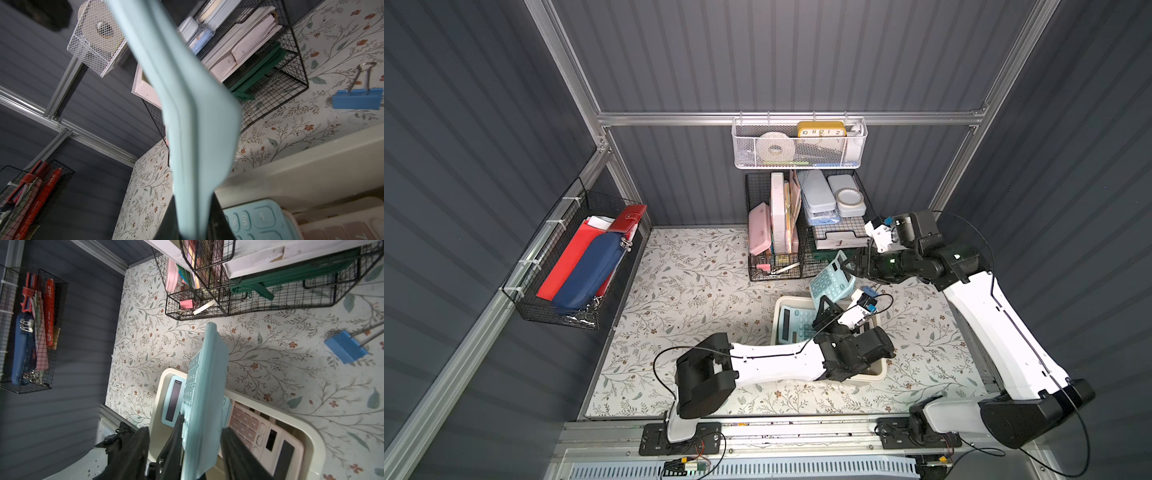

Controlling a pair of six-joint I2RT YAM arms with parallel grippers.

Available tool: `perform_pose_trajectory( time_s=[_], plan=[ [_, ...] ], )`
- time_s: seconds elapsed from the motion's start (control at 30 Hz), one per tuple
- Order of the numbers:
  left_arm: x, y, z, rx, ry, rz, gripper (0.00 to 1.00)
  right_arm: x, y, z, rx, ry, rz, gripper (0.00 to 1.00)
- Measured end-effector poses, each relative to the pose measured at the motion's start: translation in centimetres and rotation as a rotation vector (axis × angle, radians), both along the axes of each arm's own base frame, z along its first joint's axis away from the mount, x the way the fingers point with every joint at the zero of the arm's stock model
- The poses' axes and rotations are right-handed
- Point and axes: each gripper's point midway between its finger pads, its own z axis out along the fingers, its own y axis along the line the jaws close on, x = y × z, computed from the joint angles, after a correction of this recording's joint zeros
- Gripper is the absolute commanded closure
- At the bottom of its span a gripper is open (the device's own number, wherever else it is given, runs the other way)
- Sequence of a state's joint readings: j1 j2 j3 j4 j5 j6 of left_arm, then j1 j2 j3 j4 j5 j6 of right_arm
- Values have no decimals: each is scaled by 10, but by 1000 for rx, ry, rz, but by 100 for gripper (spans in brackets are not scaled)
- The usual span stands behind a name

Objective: Put the calculator in the storage box
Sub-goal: Pick up the calculator at the center of the board.

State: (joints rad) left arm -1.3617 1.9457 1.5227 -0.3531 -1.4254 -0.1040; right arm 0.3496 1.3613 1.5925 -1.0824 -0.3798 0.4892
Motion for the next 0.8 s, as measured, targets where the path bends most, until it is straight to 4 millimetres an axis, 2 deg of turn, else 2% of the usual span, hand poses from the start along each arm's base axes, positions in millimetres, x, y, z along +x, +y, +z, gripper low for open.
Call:
perform_pose_trajectory(
  time_s=[0.17, 0.37, 0.5, 0.63, 0.8],
  plan=[
    [1, 5, -1, -44, -27, 108, 100, -2, 2, -3, -11, 6, 16, 45],
    [-6, 14, -35, 49, -28, 139, 100, 2, 6, -14, -30, 30, 28, 50],
    [-8, 20, -34, 50, -36, 144, 100, 9, 7, -23, -66, 53, 34, 55],
    [-9, 22, -33, 46, -37, 147, 100, 18, 9, -26, -92, 52, 42, 55],
    [-10, 23, -33, 39, -38, 150, 100, 20, 18, -29, -113, 63, 79, 54]
  ],
)
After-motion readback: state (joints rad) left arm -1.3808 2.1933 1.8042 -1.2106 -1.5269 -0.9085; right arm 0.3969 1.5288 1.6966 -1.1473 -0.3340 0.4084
